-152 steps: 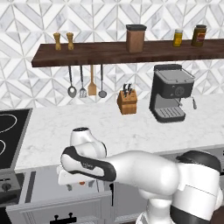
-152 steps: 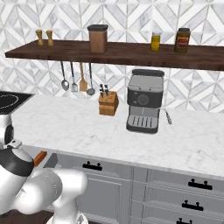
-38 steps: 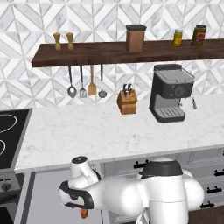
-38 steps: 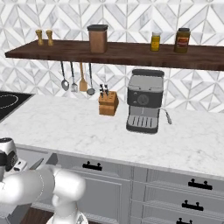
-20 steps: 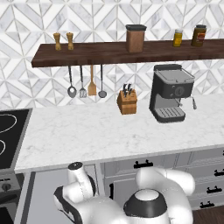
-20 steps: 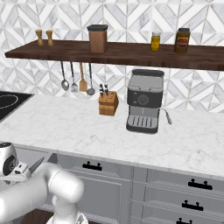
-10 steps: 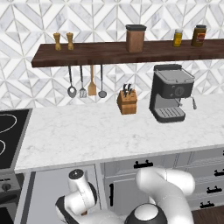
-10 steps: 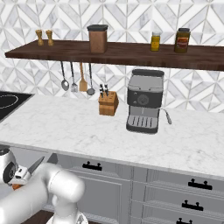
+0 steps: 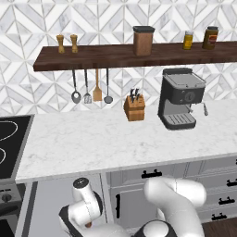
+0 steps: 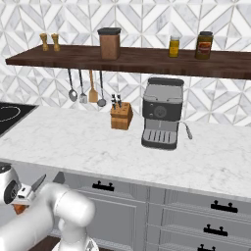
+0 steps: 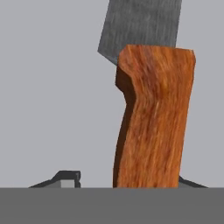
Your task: Pick up the knife from the drawer and place it on the cutting board. Then place the meat from the plate to the cutting board.
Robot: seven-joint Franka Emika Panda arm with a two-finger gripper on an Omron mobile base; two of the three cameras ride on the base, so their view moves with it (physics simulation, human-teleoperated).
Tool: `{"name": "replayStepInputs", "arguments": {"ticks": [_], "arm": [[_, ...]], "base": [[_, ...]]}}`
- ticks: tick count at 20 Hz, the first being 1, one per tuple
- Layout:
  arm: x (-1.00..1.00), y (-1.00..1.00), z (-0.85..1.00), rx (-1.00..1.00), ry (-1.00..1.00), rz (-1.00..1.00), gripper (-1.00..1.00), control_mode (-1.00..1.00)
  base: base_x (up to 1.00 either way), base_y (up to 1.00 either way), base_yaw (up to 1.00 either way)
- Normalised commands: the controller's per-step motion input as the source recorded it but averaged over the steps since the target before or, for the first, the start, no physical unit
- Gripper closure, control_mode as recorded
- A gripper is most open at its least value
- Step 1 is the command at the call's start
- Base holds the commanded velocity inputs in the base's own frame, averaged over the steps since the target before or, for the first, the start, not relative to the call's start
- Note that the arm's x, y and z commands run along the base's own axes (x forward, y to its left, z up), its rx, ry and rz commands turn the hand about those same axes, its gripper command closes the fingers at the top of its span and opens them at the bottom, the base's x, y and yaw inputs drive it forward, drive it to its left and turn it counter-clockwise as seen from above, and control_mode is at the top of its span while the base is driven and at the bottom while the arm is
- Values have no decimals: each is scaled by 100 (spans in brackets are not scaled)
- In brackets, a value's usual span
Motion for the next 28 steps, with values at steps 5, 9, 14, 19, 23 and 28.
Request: {"name": "replayStepInputs", "arguments": {"ticks": [5, 9, 14, 19, 23, 28], "arm": [[-35, 0, 20, 0, 0, 0, 100, -100], [-70, 0, 93, 0, 0, 0, 100, -100], [-83, 0, 95, 4, 1, 4, 100, -100], [-76, 0, 99, 3, 0, 10, 100, -100], [-21, -5, 90, 0, -6, 7, 100, -100], [7, -39, 64, 0, -21, 1, 100, -100]], "base": [[0, 0, 0], [0, 0, 0], [0, 0, 0], [0, 0, 0], [0, 0, 0], [0, 0, 0]]}}
